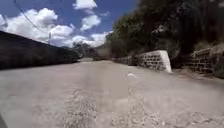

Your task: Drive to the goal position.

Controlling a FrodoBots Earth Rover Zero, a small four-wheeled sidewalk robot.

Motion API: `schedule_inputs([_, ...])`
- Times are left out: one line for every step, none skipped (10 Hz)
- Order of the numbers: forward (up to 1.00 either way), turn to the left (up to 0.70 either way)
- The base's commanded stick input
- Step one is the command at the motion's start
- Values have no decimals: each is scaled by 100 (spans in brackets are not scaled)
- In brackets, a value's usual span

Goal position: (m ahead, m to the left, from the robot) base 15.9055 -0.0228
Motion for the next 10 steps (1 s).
schedule_inputs([100, -1])
schedule_inputs([100, -1])
schedule_inputs([100, -1])
schedule_inputs([100, -1])
schedule_inputs([100, -1])
schedule_inputs([100, -1])
schedule_inputs([100, -1])
schedule_inputs([100, -1])
schedule_inputs([100, -1])
schedule_inputs([100, -1])
